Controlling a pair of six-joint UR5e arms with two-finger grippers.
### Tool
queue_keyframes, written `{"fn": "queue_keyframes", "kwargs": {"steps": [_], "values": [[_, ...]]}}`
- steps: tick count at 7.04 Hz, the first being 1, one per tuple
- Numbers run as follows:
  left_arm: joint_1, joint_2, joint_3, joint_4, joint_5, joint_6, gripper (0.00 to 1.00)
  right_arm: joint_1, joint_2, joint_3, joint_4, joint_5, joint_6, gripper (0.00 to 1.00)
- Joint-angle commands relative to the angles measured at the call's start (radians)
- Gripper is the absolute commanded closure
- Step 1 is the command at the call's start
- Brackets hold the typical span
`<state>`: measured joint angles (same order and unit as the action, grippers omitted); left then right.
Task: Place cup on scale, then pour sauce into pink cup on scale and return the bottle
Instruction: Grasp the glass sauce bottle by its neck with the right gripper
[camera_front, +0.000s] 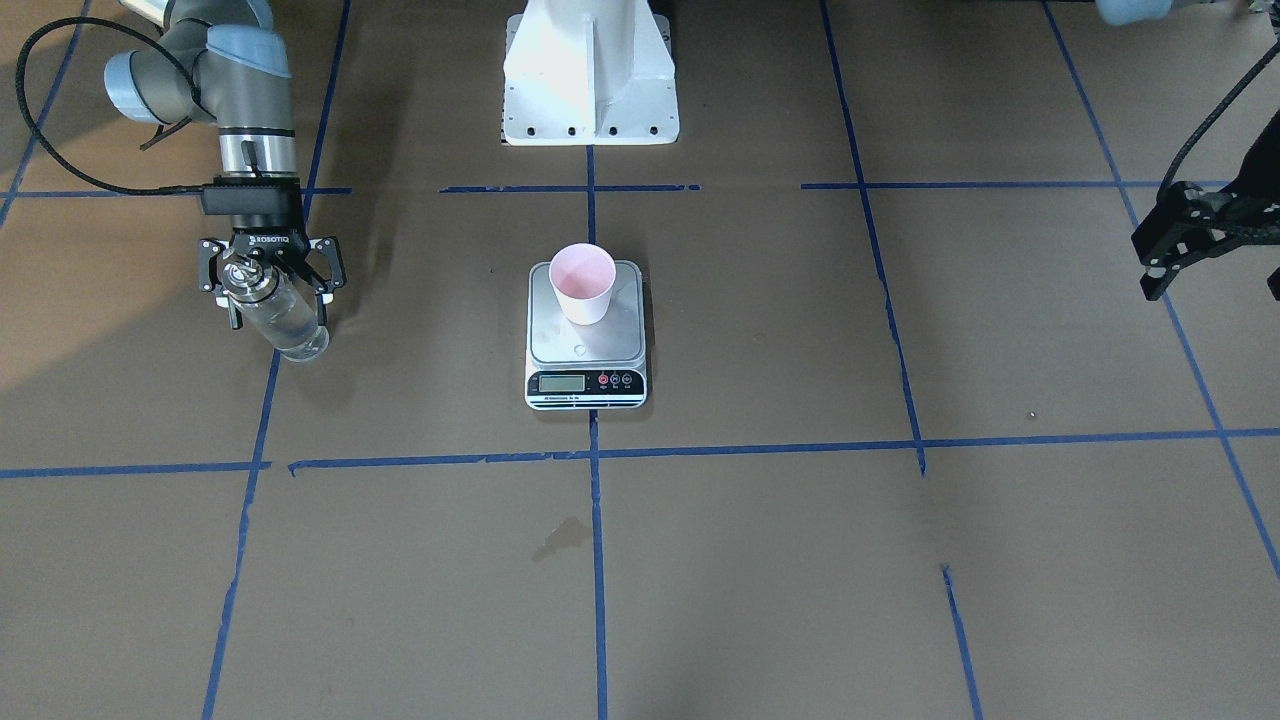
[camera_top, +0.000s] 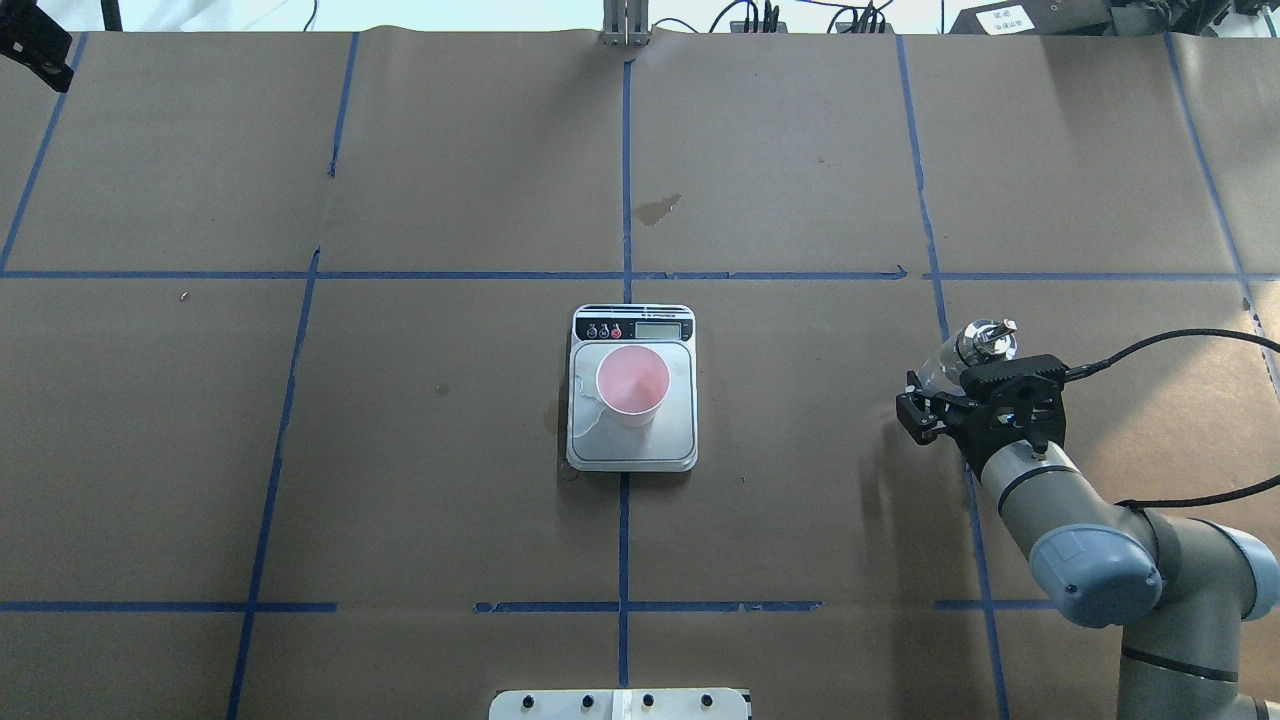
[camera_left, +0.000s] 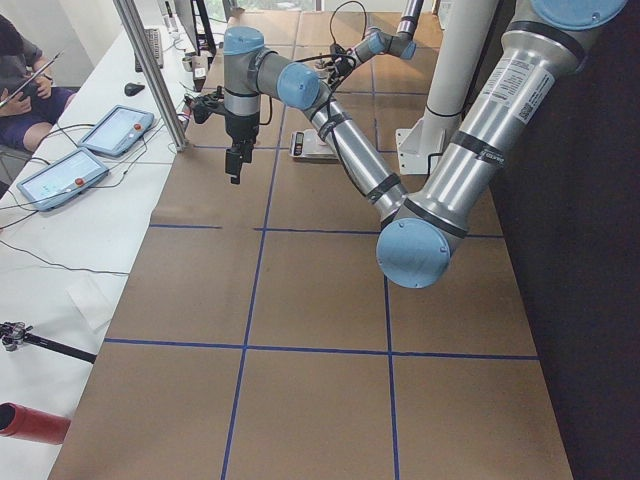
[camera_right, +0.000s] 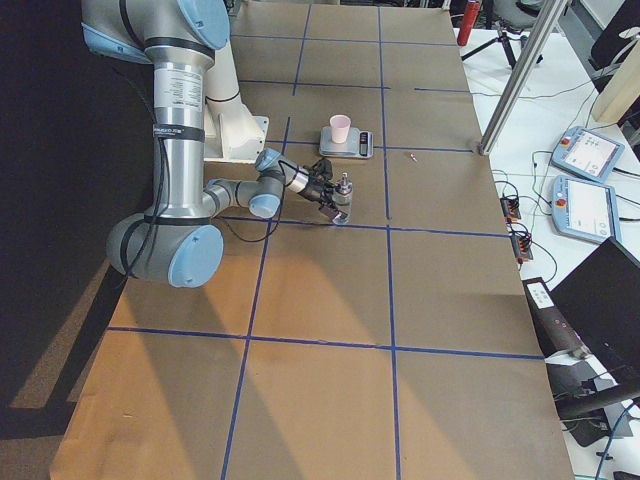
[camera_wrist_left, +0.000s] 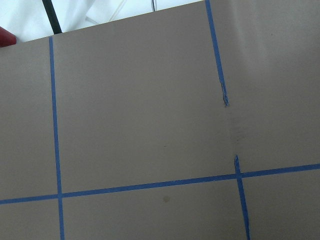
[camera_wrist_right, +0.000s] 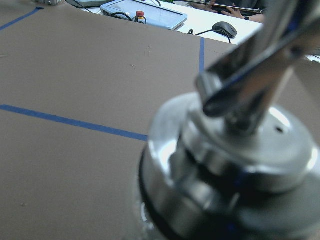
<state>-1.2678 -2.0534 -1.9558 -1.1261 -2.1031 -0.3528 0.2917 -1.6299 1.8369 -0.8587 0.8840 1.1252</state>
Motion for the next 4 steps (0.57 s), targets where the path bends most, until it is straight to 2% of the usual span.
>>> {"fn": "queue_keyframes", "kwargs": {"steps": [1,2,3,4], "values": [[-0.005,-0.001,-0.002,0.000,0.000,-0.002,0.00,0.021,0.005,-0.004,0.001,0.016,-0.001,0.00],[-0.007,0.001,-0.002,0.000,-0.001,-0.002,0.00,0.023,0.027,-0.004,0.001,0.016,0.002,0.43],[-0.010,0.001,-0.002,0.002,-0.003,-0.005,0.00,0.027,0.028,0.001,0.001,0.018,-0.020,0.99],[-0.010,0.001,-0.002,0.002,-0.003,-0.011,0.00,0.046,0.036,0.004,0.016,0.056,-0.060,1.00]]}}
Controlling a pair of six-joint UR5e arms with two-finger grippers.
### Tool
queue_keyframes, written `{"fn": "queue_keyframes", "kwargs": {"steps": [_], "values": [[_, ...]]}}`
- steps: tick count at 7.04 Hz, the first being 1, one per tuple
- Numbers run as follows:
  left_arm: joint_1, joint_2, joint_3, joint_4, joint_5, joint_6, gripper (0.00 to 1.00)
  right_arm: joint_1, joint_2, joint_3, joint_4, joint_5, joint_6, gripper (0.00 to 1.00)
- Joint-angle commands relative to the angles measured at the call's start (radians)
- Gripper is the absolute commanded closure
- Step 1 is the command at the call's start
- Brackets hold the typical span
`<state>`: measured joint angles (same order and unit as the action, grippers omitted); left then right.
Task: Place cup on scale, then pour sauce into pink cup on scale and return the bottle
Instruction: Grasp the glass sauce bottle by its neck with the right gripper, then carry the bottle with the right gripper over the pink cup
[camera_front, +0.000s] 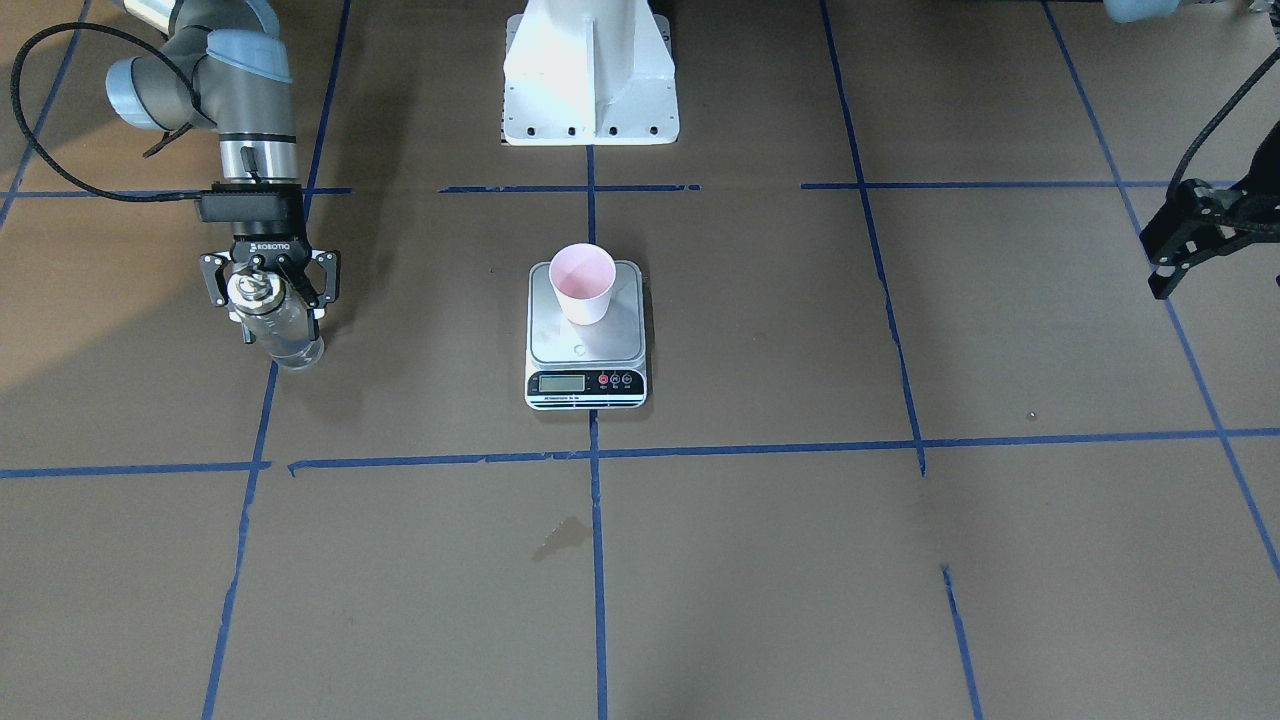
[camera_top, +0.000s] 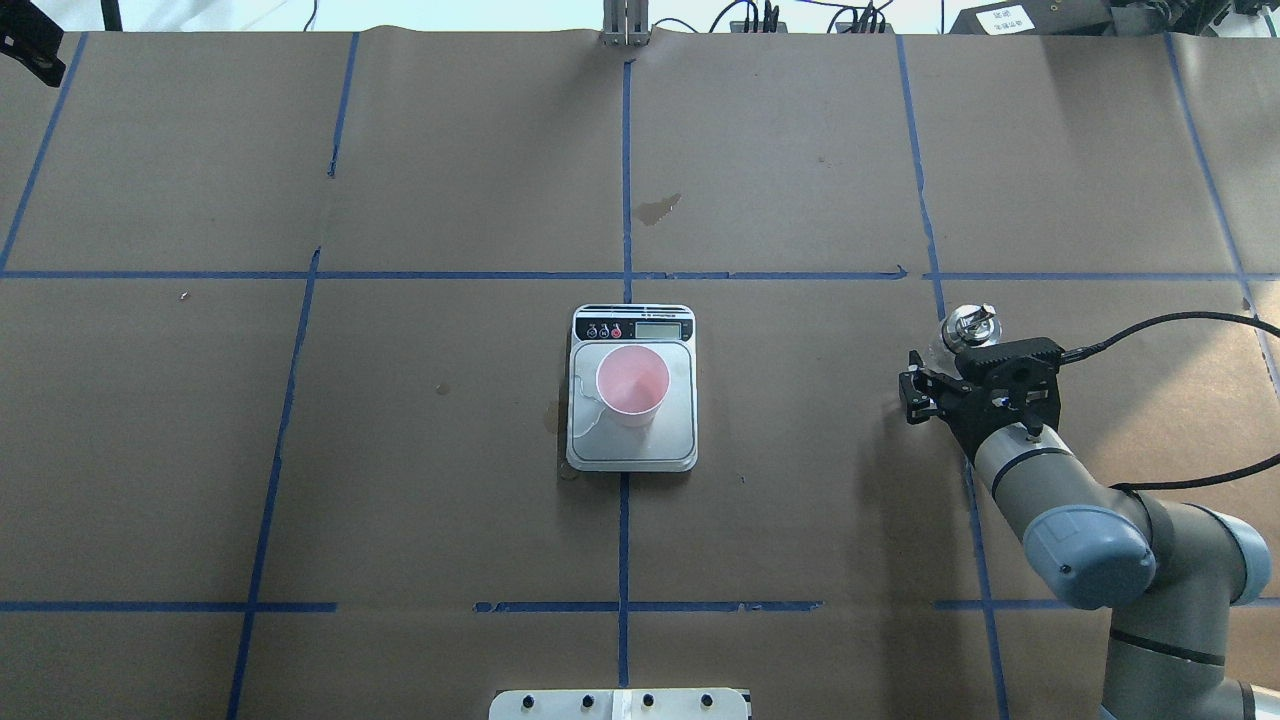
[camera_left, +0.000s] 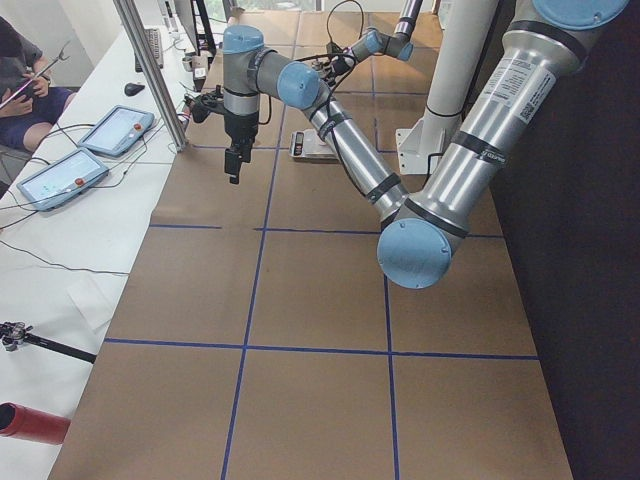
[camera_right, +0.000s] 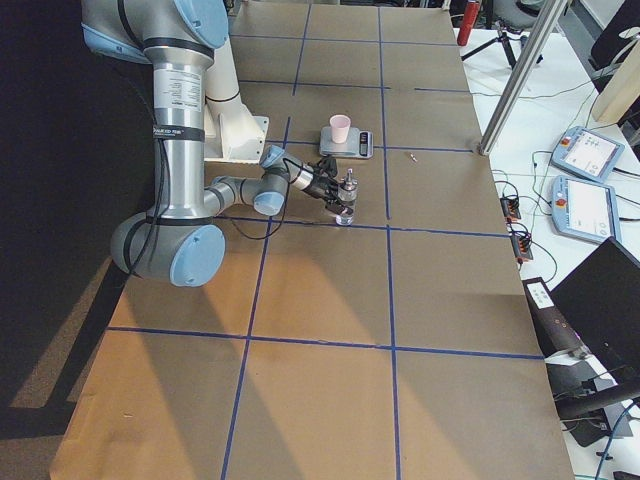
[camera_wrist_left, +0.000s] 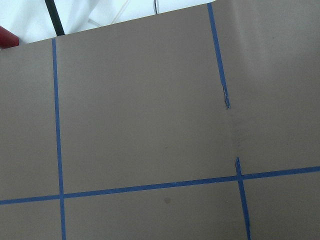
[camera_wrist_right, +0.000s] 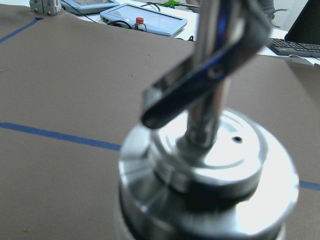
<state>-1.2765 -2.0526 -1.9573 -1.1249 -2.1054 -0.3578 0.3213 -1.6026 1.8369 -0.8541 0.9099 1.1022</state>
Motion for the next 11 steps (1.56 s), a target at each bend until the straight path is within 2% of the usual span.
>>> {"fn": "queue_keyframes", "kwargs": {"steps": [1,3,4,5,6,7,8,9,10,11], "values": [[-0.001,0.000,-0.003,0.002,-0.004,-0.009,0.00,0.063,0.027,0.008,0.016,0.088,-0.059,1.00],[-0.003,0.003,-0.003,0.002,-0.002,0.000,0.00,0.126,0.033,0.073,0.004,0.150,-0.212,1.00],[-0.003,0.028,-0.008,-0.001,-0.002,0.014,0.00,0.148,0.094,0.105,-0.035,0.150,-0.258,1.00],[-0.004,0.057,-0.009,-0.009,-0.004,0.102,0.00,0.163,0.216,0.134,-0.206,0.153,-0.262,1.00],[-0.044,0.102,0.003,-0.030,-0.013,0.228,0.00,0.162,0.306,0.149,-0.282,0.153,-0.268,1.00],[-0.076,0.162,0.012,-0.080,-0.014,0.303,0.00,0.156,0.322,0.153,-0.286,0.136,-0.368,1.00],[-0.110,0.237,0.018,-0.146,-0.015,0.365,0.00,0.154,0.348,0.153,-0.286,0.101,-0.530,1.00],[-0.144,0.303,0.070,-0.224,-0.018,0.425,0.00,0.151,0.357,0.153,-0.290,0.081,-0.570,1.00],[-0.174,0.378,0.157,-0.336,-0.066,0.428,0.00,0.127,0.346,0.147,-0.292,0.017,-0.620,1.00],[-0.200,0.428,0.254,-0.502,-0.133,0.419,0.00,0.090,0.351,0.130,-0.302,-0.093,-0.742,1.00]]}}
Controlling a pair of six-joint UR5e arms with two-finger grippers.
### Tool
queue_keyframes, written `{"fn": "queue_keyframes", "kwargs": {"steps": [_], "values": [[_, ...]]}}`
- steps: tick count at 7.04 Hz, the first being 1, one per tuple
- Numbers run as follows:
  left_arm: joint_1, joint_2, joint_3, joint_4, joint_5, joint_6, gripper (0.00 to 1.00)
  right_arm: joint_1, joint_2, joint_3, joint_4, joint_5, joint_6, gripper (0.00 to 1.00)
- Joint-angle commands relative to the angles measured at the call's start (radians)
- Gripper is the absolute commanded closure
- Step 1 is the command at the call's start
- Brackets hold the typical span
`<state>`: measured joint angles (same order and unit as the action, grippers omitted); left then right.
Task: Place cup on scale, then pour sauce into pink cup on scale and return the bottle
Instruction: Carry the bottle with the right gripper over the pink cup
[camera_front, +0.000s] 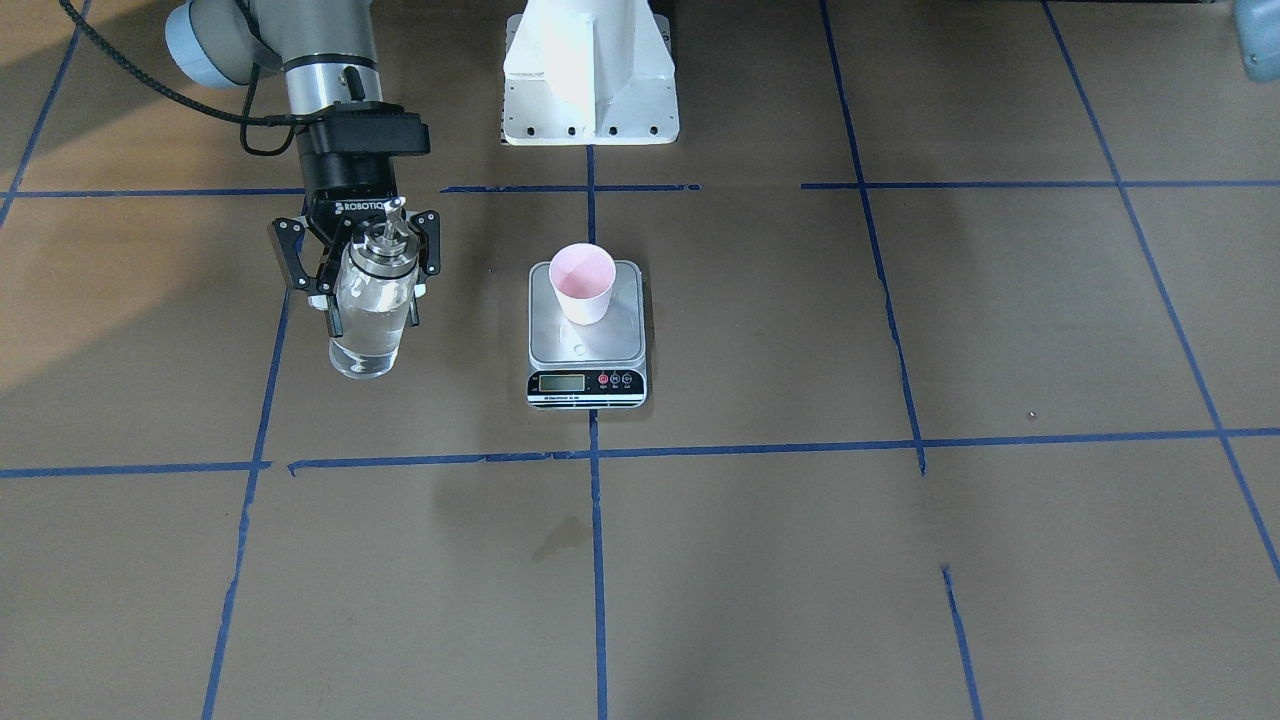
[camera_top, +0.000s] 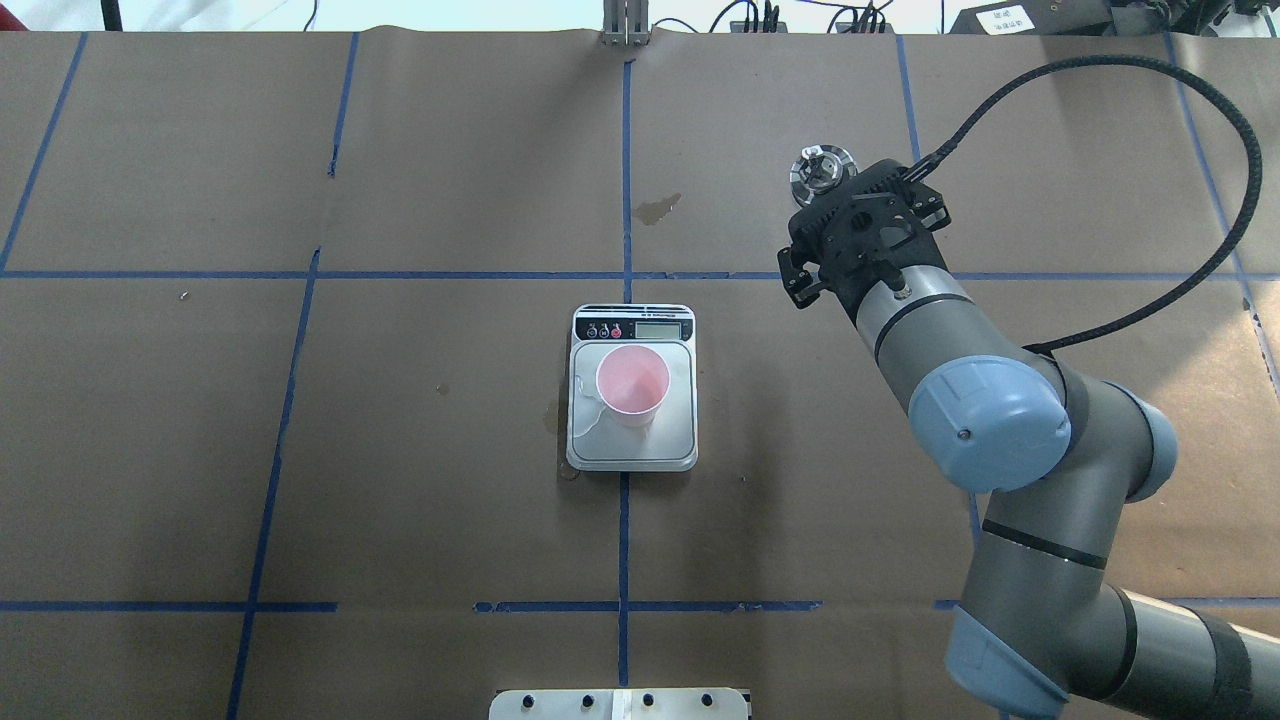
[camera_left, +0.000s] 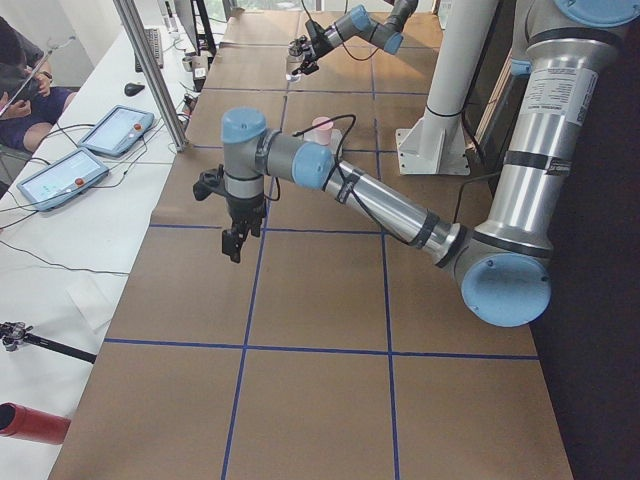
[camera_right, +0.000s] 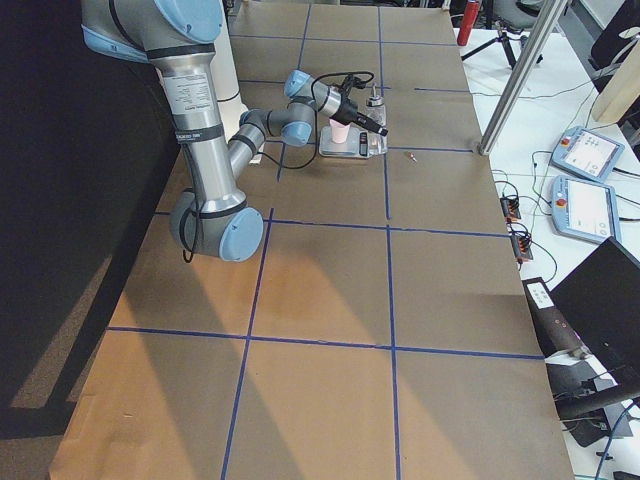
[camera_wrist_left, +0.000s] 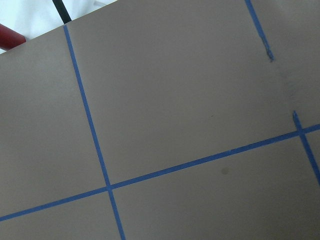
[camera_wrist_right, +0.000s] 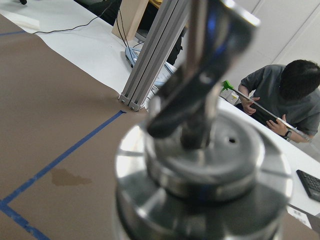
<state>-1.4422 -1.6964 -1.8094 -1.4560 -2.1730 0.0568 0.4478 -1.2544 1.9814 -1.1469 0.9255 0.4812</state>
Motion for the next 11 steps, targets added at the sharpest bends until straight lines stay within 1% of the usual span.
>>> {"fn": "queue_keyframes", "kwargs": {"steps": [1,2,3,5,6,7,8,9,11], "values": [[-0.041,0.075,0.101,-0.219,-0.111,-0.002,0.00,-0.085,0.009,-0.030,-0.096,-0.210,-0.137,1.00],[-0.040,0.073,0.108,-0.227,-0.104,0.012,0.00,-0.140,0.013,-0.044,-0.168,-0.300,-0.138,1.00],[-0.038,0.073,0.116,-0.251,-0.103,0.011,0.00,-0.174,0.023,-0.070,-0.227,-0.371,-0.138,1.00],[-0.038,0.075,0.116,-0.253,-0.102,0.009,0.00,-0.213,0.078,-0.169,-0.270,-0.471,-0.139,1.00],[-0.038,0.077,0.128,-0.253,-0.102,0.011,0.00,-0.222,0.087,-0.208,-0.296,-0.520,-0.144,1.00],[-0.040,0.077,0.130,-0.253,-0.102,0.012,0.00,-0.233,0.102,-0.220,-0.369,-0.565,-0.160,1.00],[-0.040,0.077,0.131,-0.251,-0.102,0.012,0.00,-0.235,0.121,-0.219,-0.416,-0.598,-0.290,1.00],[-0.038,0.075,0.146,-0.253,-0.103,0.012,0.00,-0.233,0.124,-0.216,-0.416,-0.637,-0.447,1.00],[-0.038,0.075,0.156,-0.253,-0.105,0.012,0.00,-0.232,0.124,-0.213,-0.416,-0.703,-0.648,1.00]]}}
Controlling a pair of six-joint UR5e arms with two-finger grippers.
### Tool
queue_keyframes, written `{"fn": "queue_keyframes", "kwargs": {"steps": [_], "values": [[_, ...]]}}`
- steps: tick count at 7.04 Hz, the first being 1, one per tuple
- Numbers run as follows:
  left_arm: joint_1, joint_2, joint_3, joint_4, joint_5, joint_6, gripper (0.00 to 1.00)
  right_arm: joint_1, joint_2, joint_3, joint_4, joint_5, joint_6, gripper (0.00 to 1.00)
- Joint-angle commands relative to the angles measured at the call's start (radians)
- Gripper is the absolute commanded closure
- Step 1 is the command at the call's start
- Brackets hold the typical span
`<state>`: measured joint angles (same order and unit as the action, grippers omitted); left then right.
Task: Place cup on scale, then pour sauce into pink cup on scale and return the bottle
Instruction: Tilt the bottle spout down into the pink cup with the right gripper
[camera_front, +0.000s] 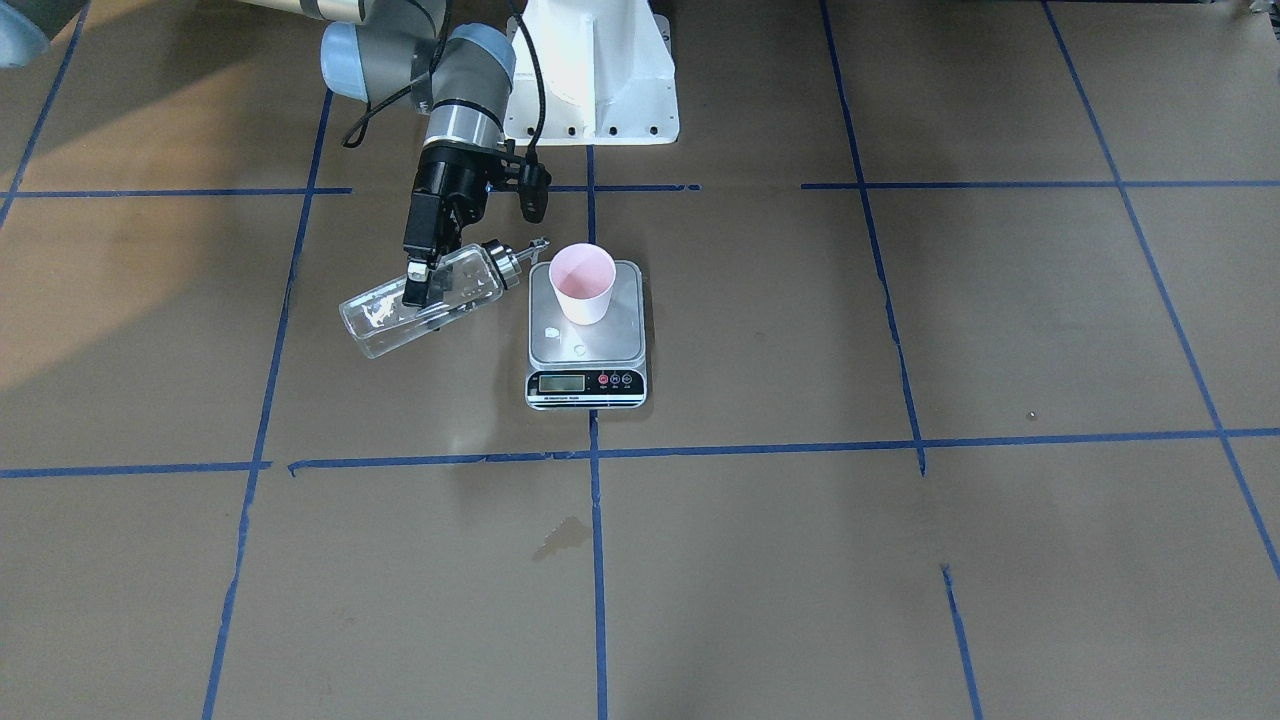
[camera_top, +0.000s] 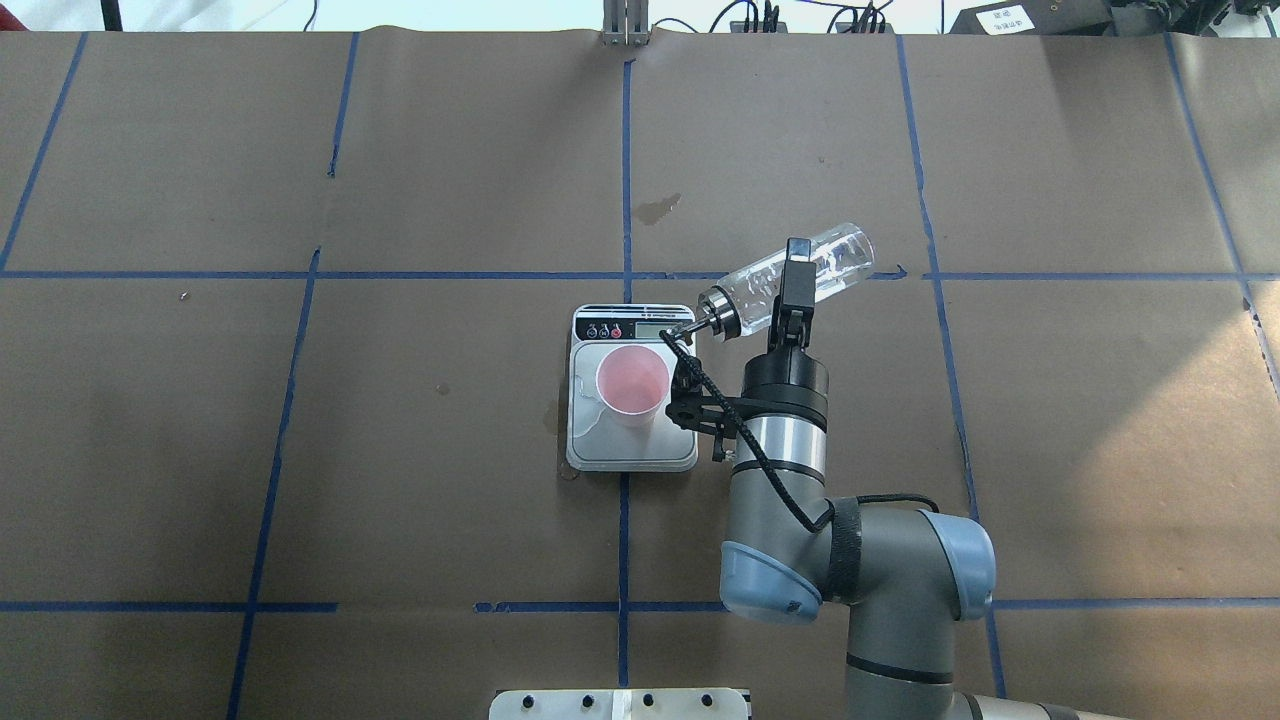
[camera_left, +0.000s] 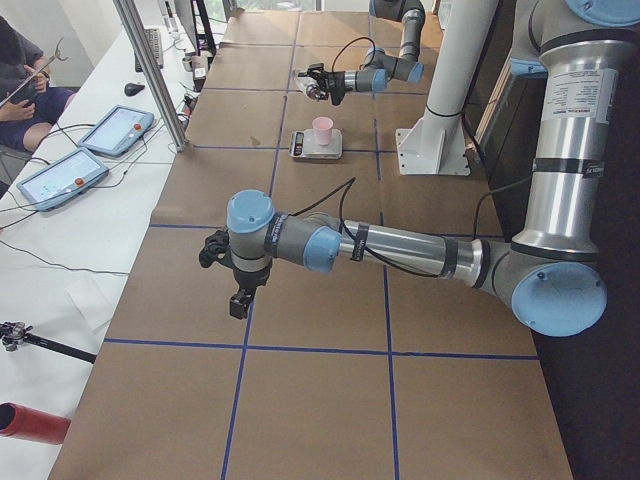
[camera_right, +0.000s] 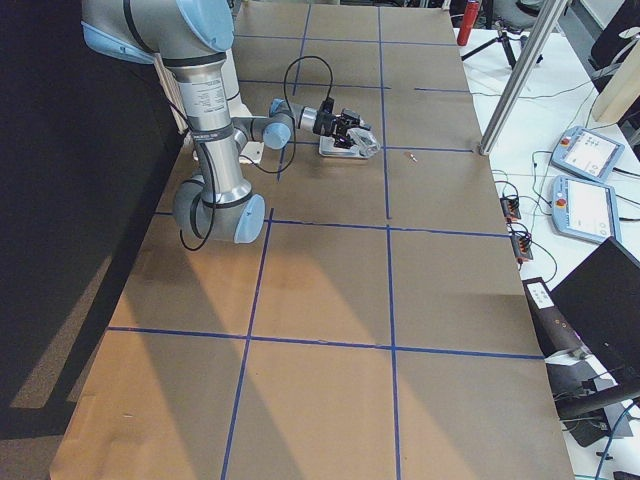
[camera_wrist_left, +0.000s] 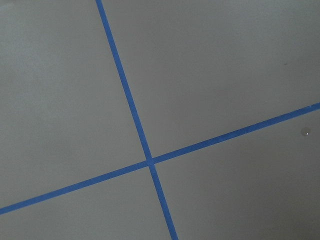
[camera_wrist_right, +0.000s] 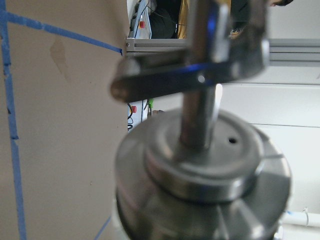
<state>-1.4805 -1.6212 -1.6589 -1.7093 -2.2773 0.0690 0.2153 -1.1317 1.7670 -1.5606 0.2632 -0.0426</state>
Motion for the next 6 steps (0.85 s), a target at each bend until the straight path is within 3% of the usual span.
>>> {"fn": "queue_keyframes", "kwargs": {"steps": [1,2,6], "values": [[0.000,0.000,0.008,0.000,-0.002,0.000,0.00,0.001,0.004,0.003,-0.003,-0.053,-0.176,1.00],[0.000,-0.002,0.008,-0.001,-0.002,0.000,0.00,0.001,0.006,0.005,-0.003,-0.082,-0.268,1.00],[0.002,-0.011,0.018,0.000,-0.005,-0.003,0.00,0.004,0.012,0.022,-0.003,-0.093,-0.333,1.00]]}}
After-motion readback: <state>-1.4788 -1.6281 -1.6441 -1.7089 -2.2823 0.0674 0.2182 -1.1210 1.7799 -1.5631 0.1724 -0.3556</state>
